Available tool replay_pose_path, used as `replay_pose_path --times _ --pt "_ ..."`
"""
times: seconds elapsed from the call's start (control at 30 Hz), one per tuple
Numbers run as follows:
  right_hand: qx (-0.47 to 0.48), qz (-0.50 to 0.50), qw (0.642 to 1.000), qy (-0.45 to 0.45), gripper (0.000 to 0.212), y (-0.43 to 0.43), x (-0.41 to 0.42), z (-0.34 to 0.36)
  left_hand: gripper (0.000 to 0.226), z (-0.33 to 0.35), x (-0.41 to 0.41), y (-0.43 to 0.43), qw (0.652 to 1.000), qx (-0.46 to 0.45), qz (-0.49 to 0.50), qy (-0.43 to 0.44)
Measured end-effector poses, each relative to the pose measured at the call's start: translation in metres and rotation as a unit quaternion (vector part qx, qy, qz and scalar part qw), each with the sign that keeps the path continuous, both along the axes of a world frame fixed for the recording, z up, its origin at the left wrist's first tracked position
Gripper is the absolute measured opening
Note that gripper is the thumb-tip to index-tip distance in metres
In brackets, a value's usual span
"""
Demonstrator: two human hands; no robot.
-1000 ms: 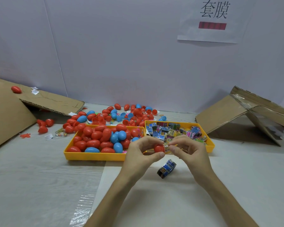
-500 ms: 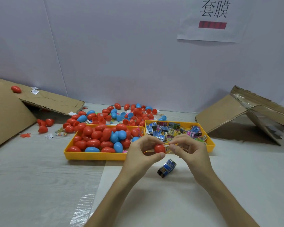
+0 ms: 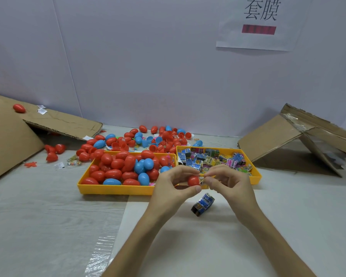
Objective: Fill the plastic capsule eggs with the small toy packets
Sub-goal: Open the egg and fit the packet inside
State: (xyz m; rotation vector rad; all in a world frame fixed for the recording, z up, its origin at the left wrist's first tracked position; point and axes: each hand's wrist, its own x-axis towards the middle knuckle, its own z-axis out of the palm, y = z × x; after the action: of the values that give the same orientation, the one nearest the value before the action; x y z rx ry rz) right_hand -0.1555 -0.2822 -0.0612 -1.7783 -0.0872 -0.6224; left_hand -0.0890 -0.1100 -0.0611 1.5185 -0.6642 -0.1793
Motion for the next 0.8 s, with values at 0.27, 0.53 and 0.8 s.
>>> replay_pose_path --times 0.27,0.53,0.8 --pt "-0.002 0.004 1.0 0.003 0.009 -0.0005 -0.0006 -0.0009 0.033 -0.001 -0.0008 -0.0002 1.0 0.001 0.0 -0.011" --pt "-0.02 -0.01 1.0 0.01 0.01 -0.0003 -0.0003 -0.0016 0.028 -0.0033 0.001 -0.001 1.0 -0.003 0.002 -0.004" --pt "-0.041 -0.008 0.999 0.021 0.014 0.0007 -0.0001 -0.0017 0.033 -0.0043 0.0021 -0.0026 0.999 0.024 0.021 -0.012"
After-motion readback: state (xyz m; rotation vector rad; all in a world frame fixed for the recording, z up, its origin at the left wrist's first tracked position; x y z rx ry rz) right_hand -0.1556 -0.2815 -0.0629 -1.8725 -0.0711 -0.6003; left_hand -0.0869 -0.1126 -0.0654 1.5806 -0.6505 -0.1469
